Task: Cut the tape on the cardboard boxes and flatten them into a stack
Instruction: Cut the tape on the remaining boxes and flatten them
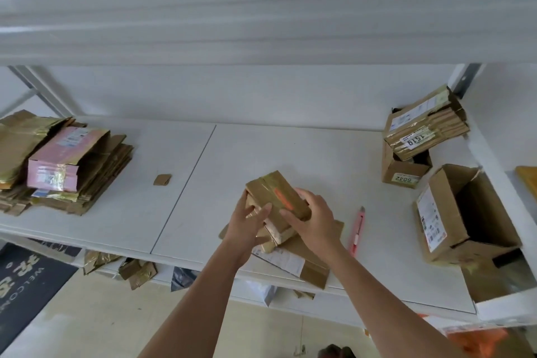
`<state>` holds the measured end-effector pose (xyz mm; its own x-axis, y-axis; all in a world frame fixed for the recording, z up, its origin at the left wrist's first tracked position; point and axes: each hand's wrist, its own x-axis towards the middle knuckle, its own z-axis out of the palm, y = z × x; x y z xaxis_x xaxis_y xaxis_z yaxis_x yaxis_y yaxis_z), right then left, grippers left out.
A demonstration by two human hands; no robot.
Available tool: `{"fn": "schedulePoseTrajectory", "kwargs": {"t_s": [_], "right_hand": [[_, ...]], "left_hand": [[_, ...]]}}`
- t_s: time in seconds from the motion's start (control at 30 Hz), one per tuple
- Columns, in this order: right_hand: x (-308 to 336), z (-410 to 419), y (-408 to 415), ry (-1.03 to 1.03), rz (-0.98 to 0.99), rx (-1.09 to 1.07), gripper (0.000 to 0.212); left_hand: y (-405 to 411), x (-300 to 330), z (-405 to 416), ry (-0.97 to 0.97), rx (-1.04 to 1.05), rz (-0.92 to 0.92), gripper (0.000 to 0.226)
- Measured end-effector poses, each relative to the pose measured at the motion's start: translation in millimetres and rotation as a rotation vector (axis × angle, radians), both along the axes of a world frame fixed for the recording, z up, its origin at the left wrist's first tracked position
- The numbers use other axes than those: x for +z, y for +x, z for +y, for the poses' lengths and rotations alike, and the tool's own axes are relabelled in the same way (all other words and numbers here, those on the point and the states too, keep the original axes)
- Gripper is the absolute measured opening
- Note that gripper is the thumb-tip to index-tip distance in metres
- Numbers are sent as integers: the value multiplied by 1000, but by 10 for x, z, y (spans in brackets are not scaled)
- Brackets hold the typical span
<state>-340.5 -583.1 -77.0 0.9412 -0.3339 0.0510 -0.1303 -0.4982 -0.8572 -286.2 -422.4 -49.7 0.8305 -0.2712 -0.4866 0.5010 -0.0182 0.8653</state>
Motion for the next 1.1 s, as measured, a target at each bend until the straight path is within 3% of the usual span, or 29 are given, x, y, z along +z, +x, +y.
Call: {"fn": "schedulePoseTrajectory", "kwargs": {"t_s": [0.17, 0.3, 0.47, 0.63, 0.77, 1.0, 1.1], "right_hand": [[-30, 125, -57, -114, 103, 78, 78], [-34, 171, -27, -202, 217, 87, 73], [-15, 231, 60, -171, 199, 83, 99], [76, 226, 131, -281, 231, 116, 88], [107, 116, 166, -246, 281, 150, 80], [212, 17, 184, -86, 279, 210, 54], [256, -66, 187, 142, 311, 201, 33]], "left_hand": [[-44, -19, -18, 131, -44, 6, 76], [-98, -80, 40, 158, -44, -37, 72], [-126, -118, 52, 183, 4, -61, 70], [-94, -139, 77, 178, 24, -55, 71], [-49, -165, 32, 197, 33, -60, 71], [-24, -171, -24, 175, 47, -56, 70], [-10, -175, -4, 206, 53, -54, 68]]}}
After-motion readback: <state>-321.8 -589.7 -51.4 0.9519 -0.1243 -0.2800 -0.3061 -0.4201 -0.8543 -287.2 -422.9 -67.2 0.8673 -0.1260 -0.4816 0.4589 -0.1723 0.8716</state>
